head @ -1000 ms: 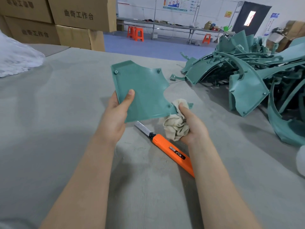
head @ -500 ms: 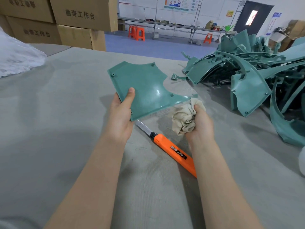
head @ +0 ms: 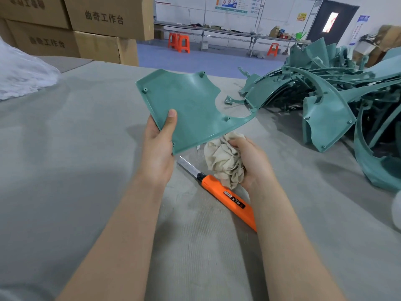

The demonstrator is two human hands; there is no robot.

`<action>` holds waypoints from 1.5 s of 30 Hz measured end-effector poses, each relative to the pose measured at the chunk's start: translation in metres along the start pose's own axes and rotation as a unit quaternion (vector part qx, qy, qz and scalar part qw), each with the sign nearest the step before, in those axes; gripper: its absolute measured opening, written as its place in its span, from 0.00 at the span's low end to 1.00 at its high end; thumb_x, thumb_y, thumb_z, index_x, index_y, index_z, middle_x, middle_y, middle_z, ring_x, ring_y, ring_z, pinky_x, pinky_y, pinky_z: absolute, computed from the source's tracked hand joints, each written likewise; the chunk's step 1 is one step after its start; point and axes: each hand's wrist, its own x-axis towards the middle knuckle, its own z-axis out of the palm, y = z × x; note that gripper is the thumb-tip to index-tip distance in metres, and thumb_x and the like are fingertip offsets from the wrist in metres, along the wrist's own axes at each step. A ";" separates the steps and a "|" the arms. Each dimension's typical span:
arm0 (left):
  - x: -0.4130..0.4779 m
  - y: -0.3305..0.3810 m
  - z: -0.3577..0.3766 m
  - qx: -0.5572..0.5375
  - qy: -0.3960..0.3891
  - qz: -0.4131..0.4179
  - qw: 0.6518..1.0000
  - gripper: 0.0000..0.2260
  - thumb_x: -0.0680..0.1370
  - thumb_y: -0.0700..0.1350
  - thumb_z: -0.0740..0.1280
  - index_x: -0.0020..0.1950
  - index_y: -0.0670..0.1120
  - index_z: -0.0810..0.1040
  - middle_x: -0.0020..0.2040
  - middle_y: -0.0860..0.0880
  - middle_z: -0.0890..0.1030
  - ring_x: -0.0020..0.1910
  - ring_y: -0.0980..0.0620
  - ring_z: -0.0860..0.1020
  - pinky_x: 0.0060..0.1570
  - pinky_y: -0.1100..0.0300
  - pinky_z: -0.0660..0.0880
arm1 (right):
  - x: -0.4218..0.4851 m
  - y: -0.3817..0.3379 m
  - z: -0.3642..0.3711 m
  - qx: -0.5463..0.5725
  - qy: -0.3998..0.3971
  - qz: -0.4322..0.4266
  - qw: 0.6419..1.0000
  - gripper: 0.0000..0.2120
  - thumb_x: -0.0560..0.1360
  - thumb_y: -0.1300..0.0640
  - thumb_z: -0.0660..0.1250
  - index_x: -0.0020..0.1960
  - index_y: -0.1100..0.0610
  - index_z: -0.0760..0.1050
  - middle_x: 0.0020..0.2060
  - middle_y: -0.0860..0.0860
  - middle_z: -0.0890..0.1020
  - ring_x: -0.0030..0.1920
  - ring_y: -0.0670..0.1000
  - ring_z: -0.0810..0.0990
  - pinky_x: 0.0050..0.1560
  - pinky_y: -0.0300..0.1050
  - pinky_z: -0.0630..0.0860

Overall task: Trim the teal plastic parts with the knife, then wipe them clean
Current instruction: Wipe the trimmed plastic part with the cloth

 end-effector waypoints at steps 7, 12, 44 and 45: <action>0.000 -0.002 0.000 0.066 0.008 0.032 0.997 0.07 0.82 0.42 0.61 0.57 0.51 0.76 0.53 0.56 0.83 0.56 0.55 0.80 0.59 0.53 0.77 | -0.010 -0.009 0.001 0.006 -0.065 0.079 0.995 0.13 0.77 0.55 0.63 0.54 0.63 0.78 0.37 0.58 0.84 0.30 0.54 0.82 0.26 0.42 0.77; 0.000 -0.004 0.000 0.075 0.016 0.039 0.996 0.07 0.82 0.42 0.61 0.56 0.51 0.76 0.53 0.56 0.83 0.57 0.54 0.80 0.62 0.49 0.75 | -0.010 -0.008 0.004 0.072 -0.055 0.096 0.991 0.20 0.79 0.49 0.61 0.61 0.62 0.78 0.52 0.59 0.84 0.49 0.58 0.84 0.45 0.49 0.81; -0.006 -0.008 0.008 0.190 -0.070 0.073 0.977 0.07 0.82 0.42 0.62 0.54 0.54 0.75 0.52 0.58 0.82 0.54 0.60 0.80 0.53 0.64 0.76 | 0.005 0.013 0.006 -0.228 0.153 -0.262 0.925 0.02 0.78 0.57 0.65 0.47 0.53 0.73 0.38 0.42 0.76 0.38 0.42 0.75 0.38 0.36 0.71; -0.007 -0.008 0.009 0.194 -0.076 0.075 0.975 0.07 0.82 0.42 0.62 0.54 0.54 0.75 0.51 0.59 0.81 0.54 0.60 0.80 0.54 0.64 0.76 | 0.007 0.013 0.004 -0.223 0.164 -0.244 0.929 0.03 0.78 0.56 0.64 0.47 0.55 0.72 0.38 0.43 0.76 0.39 0.45 0.75 0.40 0.37 0.71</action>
